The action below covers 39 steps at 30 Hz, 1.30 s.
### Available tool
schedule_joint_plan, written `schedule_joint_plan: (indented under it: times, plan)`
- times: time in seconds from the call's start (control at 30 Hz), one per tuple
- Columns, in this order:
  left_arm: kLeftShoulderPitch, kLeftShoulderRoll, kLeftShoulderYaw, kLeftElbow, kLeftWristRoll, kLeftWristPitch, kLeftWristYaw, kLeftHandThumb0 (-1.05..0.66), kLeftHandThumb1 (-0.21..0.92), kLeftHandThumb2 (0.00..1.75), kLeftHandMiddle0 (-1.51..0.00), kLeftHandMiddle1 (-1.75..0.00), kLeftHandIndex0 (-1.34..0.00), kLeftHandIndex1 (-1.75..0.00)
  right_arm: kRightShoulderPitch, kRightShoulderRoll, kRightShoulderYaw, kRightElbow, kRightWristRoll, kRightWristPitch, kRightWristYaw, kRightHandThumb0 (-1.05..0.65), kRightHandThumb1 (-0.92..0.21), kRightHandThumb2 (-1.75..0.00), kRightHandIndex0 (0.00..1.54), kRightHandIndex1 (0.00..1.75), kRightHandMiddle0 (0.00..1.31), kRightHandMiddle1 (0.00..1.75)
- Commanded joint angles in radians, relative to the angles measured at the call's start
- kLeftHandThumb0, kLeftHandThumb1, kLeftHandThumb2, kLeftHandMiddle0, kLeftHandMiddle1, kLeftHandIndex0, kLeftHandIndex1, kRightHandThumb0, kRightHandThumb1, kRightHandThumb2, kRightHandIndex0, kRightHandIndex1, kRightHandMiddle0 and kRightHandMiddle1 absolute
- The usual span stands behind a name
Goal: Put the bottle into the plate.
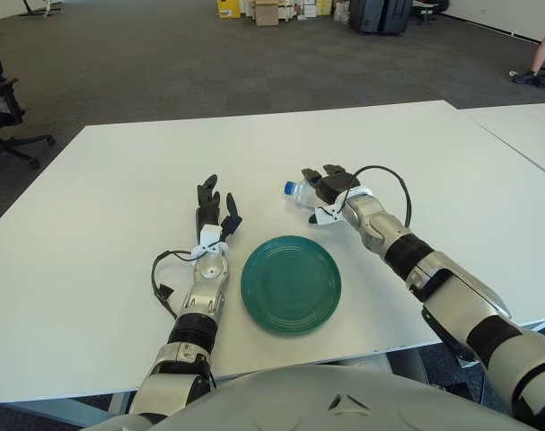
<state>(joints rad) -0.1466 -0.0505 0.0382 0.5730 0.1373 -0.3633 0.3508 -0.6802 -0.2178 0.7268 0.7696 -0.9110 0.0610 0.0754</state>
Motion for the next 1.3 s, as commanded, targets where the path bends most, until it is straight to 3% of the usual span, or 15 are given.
schedule_joint_plan:
  times: [0.0,0.43,0.63,0.77,0.83,1.03,1.27]
  plan:
    - [0.006,0.002,0.0,-0.018,0.012,0.008,0.012,-0.8,0.92,0.84,-0.39,0.0,0.0,-0.74,-0.002,0.001,0.008,0.045,-0.005,0.0,0.002,-1.05,-0.92,-0.47,0.0,0.0,0.0,0.0]
    - [0.007,-0.001,-0.005,-0.027,0.025,0.015,0.028,-0.82,0.92,0.85,-0.39,0.0,0.0,-0.75,-0.013,0.022,-0.001,0.16,0.009,-0.031,-0.086,-1.05,-0.92,-0.46,0.0,0.0,0.0,0.0]
    - [0.007,-0.001,-0.006,-0.025,0.028,0.015,0.03,-0.83,0.92,0.86,-0.41,-0.01,0.0,-0.78,-0.034,0.059,0.008,0.269,0.007,-0.049,-0.173,-1.05,-0.92,-0.41,0.13,0.06,0.04,0.02]
    - [0.009,-0.002,-0.005,-0.027,0.03,0.017,0.029,-0.84,0.92,0.87,-0.41,-0.01,0.0,-0.79,-0.042,0.069,0.012,0.299,0.007,-0.058,-0.204,-1.05,-0.92,-0.34,0.22,0.26,0.01,0.28]
    - [0.011,-0.002,-0.005,-0.029,0.03,0.021,0.027,-0.84,0.92,0.87,-0.41,-0.01,0.0,-0.79,-0.043,0.075,0.014,0.311,0.007,-0.062,-0.217,-1.05,-0.92,-0.3,0.18,0.61,0.0,0.53]
    - [0.01,-0.002,-0.001,-0.027,0.021,0.026,0.02,-0.82,0.92,0.86,-0.42,-0.01,0.0,-0.78,-0.04,0.082,0.016,0.325,0.012,-0.075,-0.24,-1.02,-0.92,-0.22,0.15,1.07,0.0,0.89]
    - [0.015,-0.005,0.001,-0.032,0.022,0.024,0.024,-0.81,0.92,0.85,-0.42,-0.02,0.0,-0.78,-0.026,0.081,0.008,0.315,0.03,-0.094,-0.257,-0.95,-0.92,-0.16,0.19,1.25,0.0,1.1]
